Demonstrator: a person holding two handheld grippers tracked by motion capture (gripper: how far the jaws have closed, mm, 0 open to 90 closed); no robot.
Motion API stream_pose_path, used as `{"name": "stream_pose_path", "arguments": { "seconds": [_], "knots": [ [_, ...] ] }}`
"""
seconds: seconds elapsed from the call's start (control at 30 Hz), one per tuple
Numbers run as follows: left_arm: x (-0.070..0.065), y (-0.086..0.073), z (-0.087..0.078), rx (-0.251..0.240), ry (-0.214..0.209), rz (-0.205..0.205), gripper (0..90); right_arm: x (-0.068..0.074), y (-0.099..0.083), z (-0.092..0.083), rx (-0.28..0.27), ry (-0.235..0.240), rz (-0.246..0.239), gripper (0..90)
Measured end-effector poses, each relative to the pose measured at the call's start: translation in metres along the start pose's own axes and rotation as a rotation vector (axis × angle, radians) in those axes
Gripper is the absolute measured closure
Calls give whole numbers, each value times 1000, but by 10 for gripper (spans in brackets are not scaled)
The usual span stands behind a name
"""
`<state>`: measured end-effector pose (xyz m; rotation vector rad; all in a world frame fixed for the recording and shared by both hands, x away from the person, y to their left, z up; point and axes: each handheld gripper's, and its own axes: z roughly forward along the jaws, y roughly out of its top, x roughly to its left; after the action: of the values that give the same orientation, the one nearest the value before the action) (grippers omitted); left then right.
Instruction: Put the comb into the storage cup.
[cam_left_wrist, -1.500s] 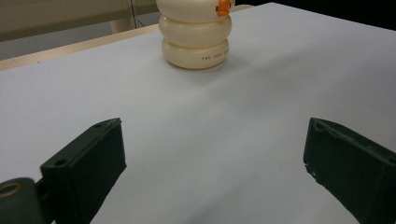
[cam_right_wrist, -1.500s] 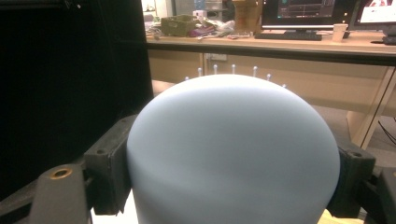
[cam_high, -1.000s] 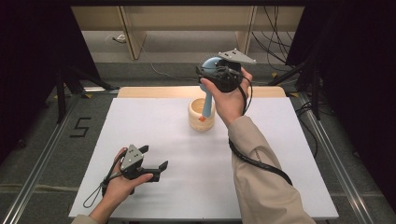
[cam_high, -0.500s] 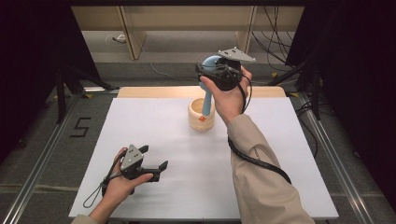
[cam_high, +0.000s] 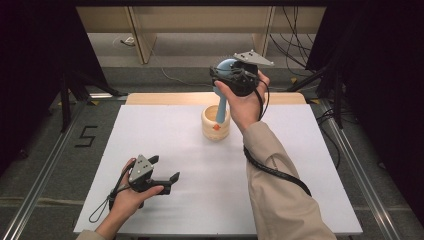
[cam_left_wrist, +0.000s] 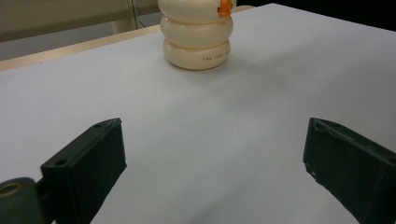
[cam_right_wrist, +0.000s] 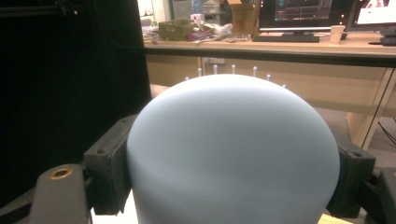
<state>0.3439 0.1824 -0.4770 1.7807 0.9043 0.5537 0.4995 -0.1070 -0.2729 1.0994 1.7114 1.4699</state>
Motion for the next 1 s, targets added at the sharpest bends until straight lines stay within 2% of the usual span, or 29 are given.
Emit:
{"name": "stream_pose_path", "arguments": {
  "seconds": [1.0],
  "knots": [
    [0, 0, 0, 3, -1, -2, 53, -4, -6, 13, -44, -20, -3, 211]
  ]
}}
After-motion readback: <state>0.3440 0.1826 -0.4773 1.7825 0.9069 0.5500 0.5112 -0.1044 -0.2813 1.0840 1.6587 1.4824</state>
